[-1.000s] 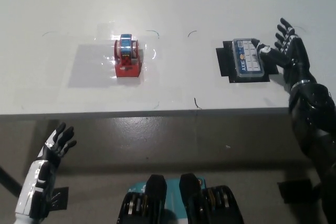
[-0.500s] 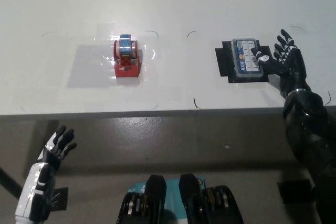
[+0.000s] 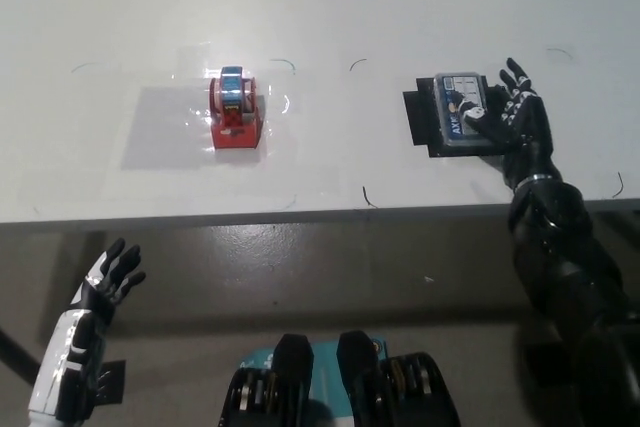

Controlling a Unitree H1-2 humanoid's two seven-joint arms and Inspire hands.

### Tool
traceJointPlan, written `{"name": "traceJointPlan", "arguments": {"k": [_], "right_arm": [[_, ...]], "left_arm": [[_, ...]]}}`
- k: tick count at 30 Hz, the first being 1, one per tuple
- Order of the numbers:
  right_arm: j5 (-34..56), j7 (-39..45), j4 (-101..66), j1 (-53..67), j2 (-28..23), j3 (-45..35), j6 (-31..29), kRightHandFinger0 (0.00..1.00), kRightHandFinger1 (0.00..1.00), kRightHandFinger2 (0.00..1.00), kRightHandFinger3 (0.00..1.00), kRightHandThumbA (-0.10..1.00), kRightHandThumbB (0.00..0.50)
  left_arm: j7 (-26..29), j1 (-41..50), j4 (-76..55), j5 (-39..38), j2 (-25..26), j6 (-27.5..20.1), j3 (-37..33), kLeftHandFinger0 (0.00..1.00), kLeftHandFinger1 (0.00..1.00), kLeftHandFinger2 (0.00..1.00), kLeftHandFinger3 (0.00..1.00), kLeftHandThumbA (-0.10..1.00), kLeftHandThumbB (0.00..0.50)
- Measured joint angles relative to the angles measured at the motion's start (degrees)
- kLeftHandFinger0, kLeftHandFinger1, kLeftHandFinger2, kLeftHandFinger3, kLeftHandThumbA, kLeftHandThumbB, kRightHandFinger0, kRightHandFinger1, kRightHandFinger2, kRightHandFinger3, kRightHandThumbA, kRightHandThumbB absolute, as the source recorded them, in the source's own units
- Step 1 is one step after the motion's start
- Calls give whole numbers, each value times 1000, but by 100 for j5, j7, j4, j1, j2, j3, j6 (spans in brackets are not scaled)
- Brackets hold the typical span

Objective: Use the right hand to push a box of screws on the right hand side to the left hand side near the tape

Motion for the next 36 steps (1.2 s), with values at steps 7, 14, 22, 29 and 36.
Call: {"name": "traceJointPlan", "arguments": {"k": [7,14,22,29,36], "right_arm": [[146,19,-49,-32,308,-83,-19,1000,1000,1000,1000,938,114],[341,344,-102,-65,608,-216,-19,1000,1000,1000,1000,1000,206],[431,488,-101,-85,888,-230,-20,1000,1000,1000,1000,1000,301],[549,522,-100,-124,1055,-362,-9,1000,1000,1000,1000,1000,312],[902,607,-100,-264,1315,-762,125,1000,1000,1000,1000,1000,305]], "left_arm": [[0,-6,-63,-4,-1,1,7,1000,1000,1000,1000,1000,203],[0,-14,-63,-10,2,2,8,1000,1000,1000,1000,1000,187],[-7,-14,-65,-83,25,2,9,1000,1000,1000,1000,1000,182],[-16,-22,-85,-105,27,1,8,1000,1000,1000,1000,1000,172],[-84,-69,-83,-176,30,-9,6,1000,1000,1000,1000,989,157]]}}
